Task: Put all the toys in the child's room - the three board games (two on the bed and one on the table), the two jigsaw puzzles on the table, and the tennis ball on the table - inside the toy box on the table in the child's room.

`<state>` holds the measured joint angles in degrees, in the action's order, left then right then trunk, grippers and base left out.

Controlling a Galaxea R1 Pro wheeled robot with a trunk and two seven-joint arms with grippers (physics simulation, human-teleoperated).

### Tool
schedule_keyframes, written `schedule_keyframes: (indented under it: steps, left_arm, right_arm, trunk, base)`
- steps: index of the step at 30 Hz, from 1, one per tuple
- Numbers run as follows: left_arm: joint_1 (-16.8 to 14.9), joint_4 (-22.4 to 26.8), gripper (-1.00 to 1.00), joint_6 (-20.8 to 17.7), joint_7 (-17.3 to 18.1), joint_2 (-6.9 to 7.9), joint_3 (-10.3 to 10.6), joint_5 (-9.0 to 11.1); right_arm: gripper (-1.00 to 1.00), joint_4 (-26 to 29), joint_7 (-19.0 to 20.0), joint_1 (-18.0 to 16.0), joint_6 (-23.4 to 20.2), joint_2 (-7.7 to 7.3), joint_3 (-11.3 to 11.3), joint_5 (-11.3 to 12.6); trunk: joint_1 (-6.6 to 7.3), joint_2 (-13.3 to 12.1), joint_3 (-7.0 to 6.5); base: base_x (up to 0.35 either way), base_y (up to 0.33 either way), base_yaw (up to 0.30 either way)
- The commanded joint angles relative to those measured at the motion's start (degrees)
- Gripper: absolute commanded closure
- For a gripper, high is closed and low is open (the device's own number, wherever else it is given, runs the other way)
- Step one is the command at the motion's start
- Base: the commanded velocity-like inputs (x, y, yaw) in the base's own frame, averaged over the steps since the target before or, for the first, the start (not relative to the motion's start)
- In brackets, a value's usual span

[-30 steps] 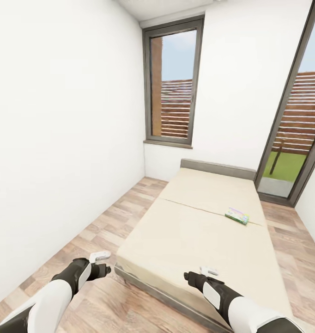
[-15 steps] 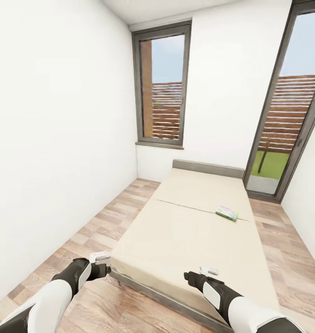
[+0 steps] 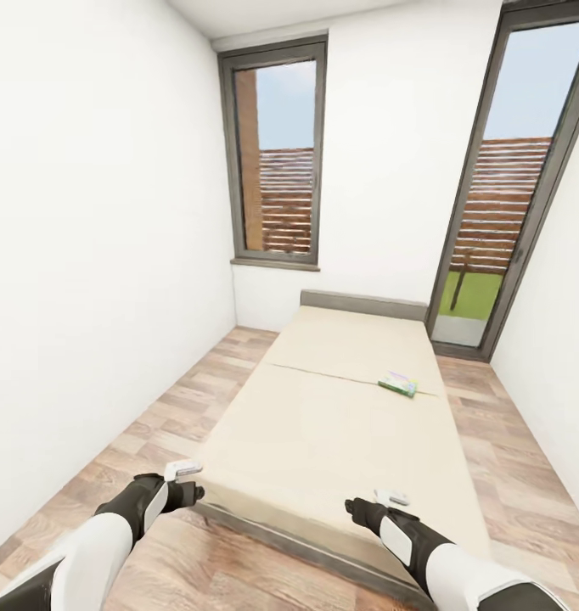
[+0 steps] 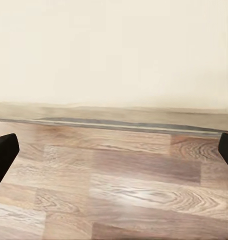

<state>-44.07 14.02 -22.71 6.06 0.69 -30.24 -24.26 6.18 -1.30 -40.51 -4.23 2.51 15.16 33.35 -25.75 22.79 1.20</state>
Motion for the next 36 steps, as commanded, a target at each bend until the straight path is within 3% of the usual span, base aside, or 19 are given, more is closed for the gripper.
schedule_keyframes:
  steps: [1,8,11,18,24,26,30,36]
  left_arm:
    - [0.0,0.1,-1.00,-0.3,0.4,-0.03,-0.4,-0.6]
    - [-0.1,0.4,-1.00,-0.3,0.5,0.30,-0.5,-0.6]
    - [-0.9,2.0,-1.00,-0.9,0.5,0.33,-0.5,-0.7]
    - [-2.0,8.2,-1.00,-6.7,0.5,-0.12,-0.4,-1.1]
    - [-2.6,9.6,-1.00,-8.4,0.5,-0.48,-0.4,-1.0]
    - [-2.9,9.9,-1.00,-8.6,0.5,-1.41,-0.4,-1.0]
    - [-3.0,10.1,-1.00,-8.6,0.5,-2.38,-0.4,-1.1]
    - [-3.0,10.1,-1.00,-8.4,0.5,-2.72,-0.3,-1.1]
  right_arm:
    - [-1.00,0.1,-0.1,-0.1,-0.4,-0.09,0.3,0.6]
    - [-1.00,1.8,-0.2,-1.0,-5.7,-1.56,-2.6,4.1]
    - [-1.00,7.2,-0.2,-1.4,-9.0,-2.78,-3.3,5.0]
    - [-1.00,18.0,-1.3,-1.2,-14.2,-3.29,-3.5,5.1]
    - [-1.00,21.4,-2.1,-0.9,-15.6,-3.70,-3.5,5.2]
    - [-1.00,23.2,-2.2,-0.6,-16.5,-3.93,-3.5,5.1]
    - [-1.00,24.3,-2.2,-0.4,-16.7,-4.10,-3.5,4.9]
    - [-1.00,24.8,-2.3,-0.4,-16.6,-4.11,-3.4,4.7]
  trunk:
    - [-0.03,0.1,0.20]
    - [-0.03,0.1,0.81]
    - [-0.03,0.1,1.09]
    - [-0.03,0.1,1.75]
    - [-0.03,0.1,2.12]
    - [-0.03,0.1,2.15]
    - [-0.03,0.1,2.17]
    - [-0.03,0.1,2.18]
  base:
    - [-0.038,0.000,-0.167]
    - [-0.012,0.000,-0.075]
    - [-0.002,0.000,-0.013]
    - [0.000,0.000,-0.003]
    - [0.000,0.000,0.000]
    - [0.000,0.000,0.000]
    - [0.000,0.000,0.000]
    - [0.000,0.000,0.000]
